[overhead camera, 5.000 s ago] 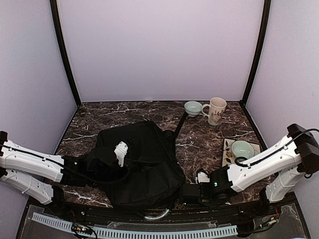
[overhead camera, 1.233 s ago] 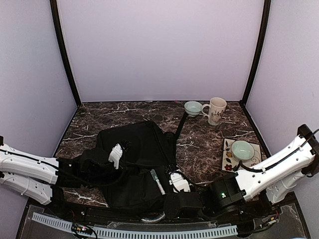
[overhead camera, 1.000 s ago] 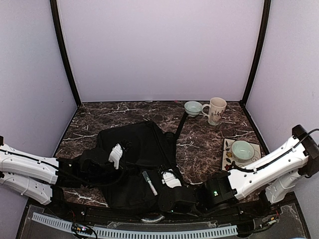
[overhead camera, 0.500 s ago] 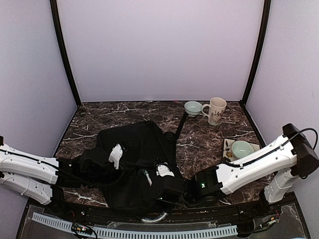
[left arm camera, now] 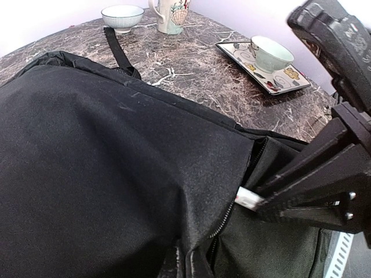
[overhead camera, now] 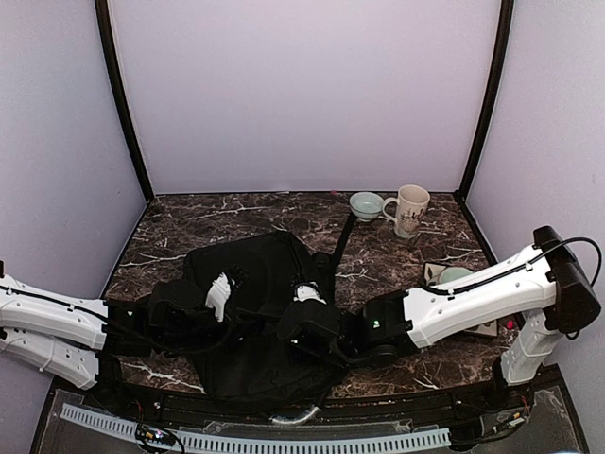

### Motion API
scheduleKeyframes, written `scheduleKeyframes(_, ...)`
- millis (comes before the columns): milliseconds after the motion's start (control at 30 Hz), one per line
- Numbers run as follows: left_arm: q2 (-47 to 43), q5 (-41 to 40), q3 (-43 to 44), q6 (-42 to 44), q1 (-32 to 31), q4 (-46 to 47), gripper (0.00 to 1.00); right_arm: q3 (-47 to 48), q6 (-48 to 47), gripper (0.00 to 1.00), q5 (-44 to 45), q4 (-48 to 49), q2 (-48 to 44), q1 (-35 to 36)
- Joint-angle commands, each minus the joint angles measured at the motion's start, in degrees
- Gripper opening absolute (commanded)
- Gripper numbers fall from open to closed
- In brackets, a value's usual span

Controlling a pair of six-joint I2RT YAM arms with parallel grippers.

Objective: Pack the student bag
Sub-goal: Place the pen in the second largest pocket of the bag.

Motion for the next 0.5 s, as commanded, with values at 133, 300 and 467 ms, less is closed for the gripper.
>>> scheduleKeyframes(133, -2.0, 5.0, 0.12, -1.15, -0.37, 4.22, 0.0, 5.13, -10.45, 0.02, 5.71, 6.94, 4.4, -1.36)
scheduleKeyframes(300, -1.97, 5.0, 0.05, -1.2, -0.35, 4.13, 0.0, 5.36, -12.44, 0.32, 6.75, 9.98, 6.54, -1.54)
scheduleKeyframes(467, -2.84, 3.42, -0.57, -1.2, -0.33, 4.36, 0.0, 4.18, -11.97, 0.39, 3.26, 10.92, 5.08, -1.14)
